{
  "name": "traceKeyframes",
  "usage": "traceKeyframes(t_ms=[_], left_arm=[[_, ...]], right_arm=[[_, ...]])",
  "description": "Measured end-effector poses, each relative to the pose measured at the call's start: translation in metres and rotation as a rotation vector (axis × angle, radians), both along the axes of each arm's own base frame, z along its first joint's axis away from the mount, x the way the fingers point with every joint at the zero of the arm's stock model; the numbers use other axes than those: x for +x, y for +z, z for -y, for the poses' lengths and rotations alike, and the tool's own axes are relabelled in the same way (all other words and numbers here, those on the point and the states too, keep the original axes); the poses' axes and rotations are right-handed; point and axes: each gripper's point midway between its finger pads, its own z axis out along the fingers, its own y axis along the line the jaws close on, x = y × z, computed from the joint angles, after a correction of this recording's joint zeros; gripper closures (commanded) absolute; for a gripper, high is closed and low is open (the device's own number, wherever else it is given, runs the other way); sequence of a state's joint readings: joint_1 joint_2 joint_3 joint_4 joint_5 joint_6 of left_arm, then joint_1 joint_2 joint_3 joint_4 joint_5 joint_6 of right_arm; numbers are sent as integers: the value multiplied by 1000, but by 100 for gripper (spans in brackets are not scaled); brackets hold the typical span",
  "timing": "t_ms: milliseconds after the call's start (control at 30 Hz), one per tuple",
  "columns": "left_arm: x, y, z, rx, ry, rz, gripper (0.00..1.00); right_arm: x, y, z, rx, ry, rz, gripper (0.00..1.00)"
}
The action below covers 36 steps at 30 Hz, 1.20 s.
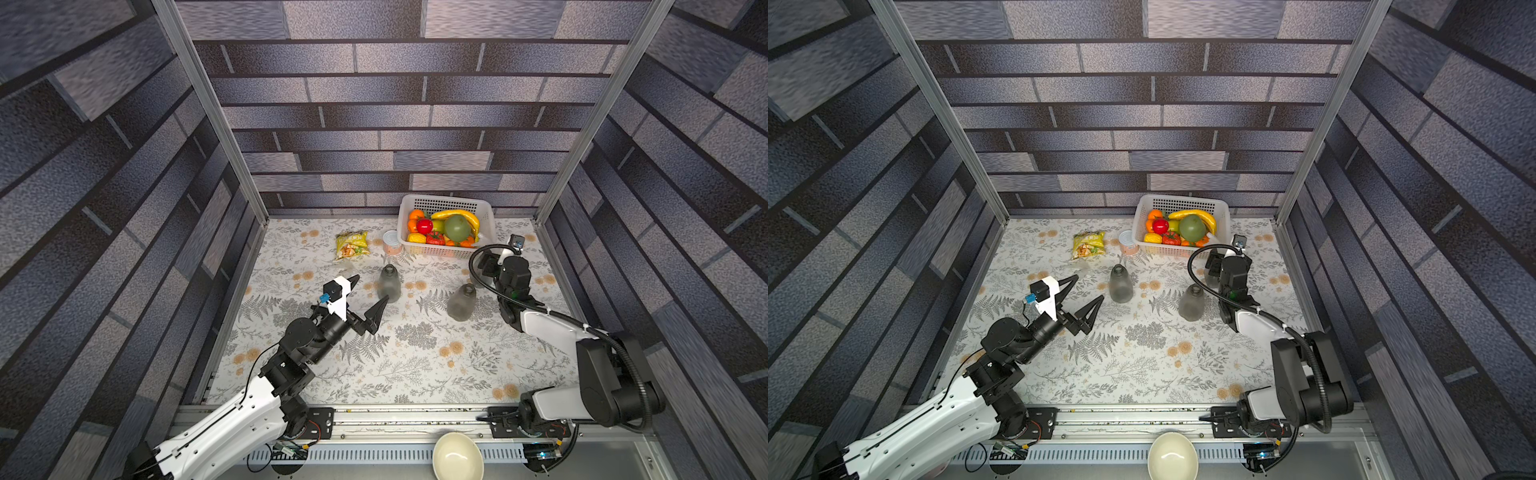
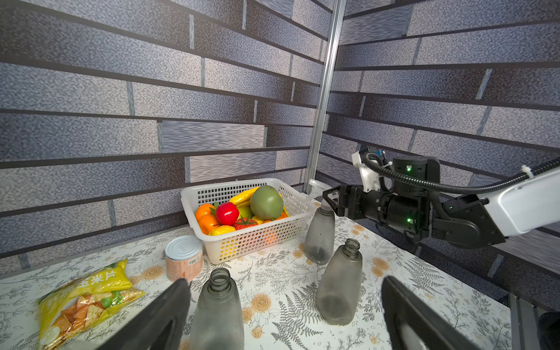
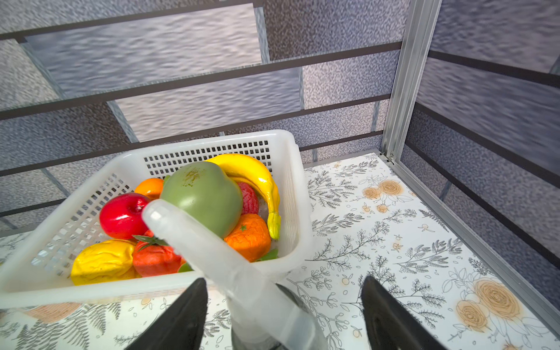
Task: Attach spray nozzles to spray bottles
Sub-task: Place the spray bottle at the center of the board, then move the spray nozzle to the center of the board.
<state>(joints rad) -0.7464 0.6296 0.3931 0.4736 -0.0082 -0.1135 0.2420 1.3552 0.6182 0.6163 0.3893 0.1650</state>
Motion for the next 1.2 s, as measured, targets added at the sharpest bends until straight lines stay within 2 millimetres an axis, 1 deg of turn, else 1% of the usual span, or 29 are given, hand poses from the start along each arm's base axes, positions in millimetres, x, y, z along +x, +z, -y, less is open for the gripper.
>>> traceKeyframes(t_ms=[133, 233, 333, 433, 567, 633, 733, 800, 867, 933, 967, 1000, 1033, 1067, 1100, 1167, 1200], left_arm=[[2, 1, -2, 10, 16, -16, 0], [4, 5, -6, 3, 40, -24, 0], [7, 10, -14, -18, 84, -44, 0], [10, 14, -28, -49, 149, -77, 0], [12, 15, -58, -80, 282, -145, 0], [15, 12, -80, -92, 384, -200, 0], [21, 2, -114, -100, 533, -285, 0], [28, -11, -137, -105, 630, -373, 1], [37, -29, -159, -113, 720, -482, 6], [46, -59, -182, -146, 789, -636, 17], [48, -74, -193, -175, 816, -710, 19], [48, -95, -206, -217, 846, -803, 22], [45, -113, -214, -257, 862, -879, 25], [41, -132, -220, -288, 878, -950, 28], [34, -153, -221, -312, 880, -1028, 29], [20, -181, -210, -316, 851, -1147, 28], [15, -189, -203, -300, 830, -1186, 28]], right_arm=[[-16, 30, 0, 15, 23, 48, 18], [-28, 51, 1, 27, 35, 88, 21], [-40, 61, 1, 38, 45, 88, 23], [-59, 77, -4, 63, 70, 81, 24], [-82, 112, -19, 96, 141, 76, 26], [-93, 128, -28, 110, 190, 72, 26], [-107, 135, -37, 126, 241, 33, 26], [-112, 132, -43, 140, 274, -11, 26], [-114, 124, -49, 153, 300, -59, 26], [-115, 114, -54, 166, 321, -108, 26], [-116, 110, -56, 172, 329, -128, 26], [-117, 106, -58, 180, 339, -145, 26], [-118, 104, -59, 188, 344, -154, 26], [-118, 103, -61, 199, 354, -161, 26], [-119, 104, -63, 207, 361, -162, 26], [-120, 103, -66, 221, 374, -165, 25], [-120, 103, -66, 227, 377, -168, 25]])
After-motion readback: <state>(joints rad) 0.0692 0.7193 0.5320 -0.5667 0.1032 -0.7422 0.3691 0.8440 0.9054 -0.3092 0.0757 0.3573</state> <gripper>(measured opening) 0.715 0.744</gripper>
